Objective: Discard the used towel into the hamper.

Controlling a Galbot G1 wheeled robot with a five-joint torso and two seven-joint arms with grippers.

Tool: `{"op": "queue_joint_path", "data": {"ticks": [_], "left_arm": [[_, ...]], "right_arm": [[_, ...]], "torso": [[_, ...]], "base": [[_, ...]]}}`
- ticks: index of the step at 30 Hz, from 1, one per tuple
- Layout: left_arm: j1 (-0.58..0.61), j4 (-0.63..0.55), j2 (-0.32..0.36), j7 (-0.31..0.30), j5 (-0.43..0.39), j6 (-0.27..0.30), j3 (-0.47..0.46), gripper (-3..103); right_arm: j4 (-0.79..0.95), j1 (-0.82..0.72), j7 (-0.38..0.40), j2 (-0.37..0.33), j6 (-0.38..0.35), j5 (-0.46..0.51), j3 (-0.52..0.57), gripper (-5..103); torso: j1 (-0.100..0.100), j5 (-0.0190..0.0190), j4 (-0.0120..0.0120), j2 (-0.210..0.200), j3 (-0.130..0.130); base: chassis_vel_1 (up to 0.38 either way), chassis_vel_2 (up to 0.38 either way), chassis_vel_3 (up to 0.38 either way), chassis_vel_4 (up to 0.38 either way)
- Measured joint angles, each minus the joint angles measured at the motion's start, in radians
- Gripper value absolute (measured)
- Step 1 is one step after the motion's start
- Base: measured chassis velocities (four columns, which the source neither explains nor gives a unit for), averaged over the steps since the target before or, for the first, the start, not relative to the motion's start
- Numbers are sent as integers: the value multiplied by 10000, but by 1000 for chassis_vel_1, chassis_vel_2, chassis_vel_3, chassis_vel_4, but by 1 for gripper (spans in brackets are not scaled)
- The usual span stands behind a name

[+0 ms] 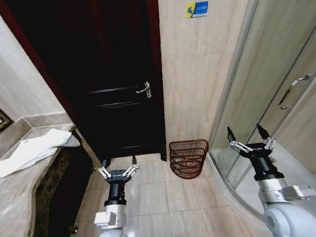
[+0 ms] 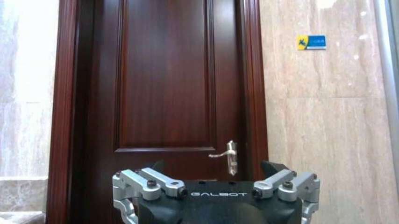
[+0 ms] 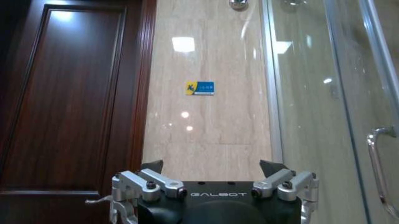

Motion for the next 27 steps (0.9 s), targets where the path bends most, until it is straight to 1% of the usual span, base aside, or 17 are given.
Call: {"op": "queue_joint_path", "data": {"ticks": [5,14,27], "left_arm": [[1,4,0,-49,-67,28,31,100],[-1,2,0,-135,-119,60,30,100],[30,-71,0,-161,-86,83,-50,100]], "right_arm": [[-75,17,8,-10,158,25,33,100],[-126,38,-85,-20,236,149,62,100],[-133,16,-72,-36,237,163,116,100]], "torso": [[-14,1,-2,3,-4],[-13,1,-1,3,-4],[-9,1,-1,3,-3]], "base": [[0,0,0,0],[18,-12,-10,17],[59,70,73,63]]}}
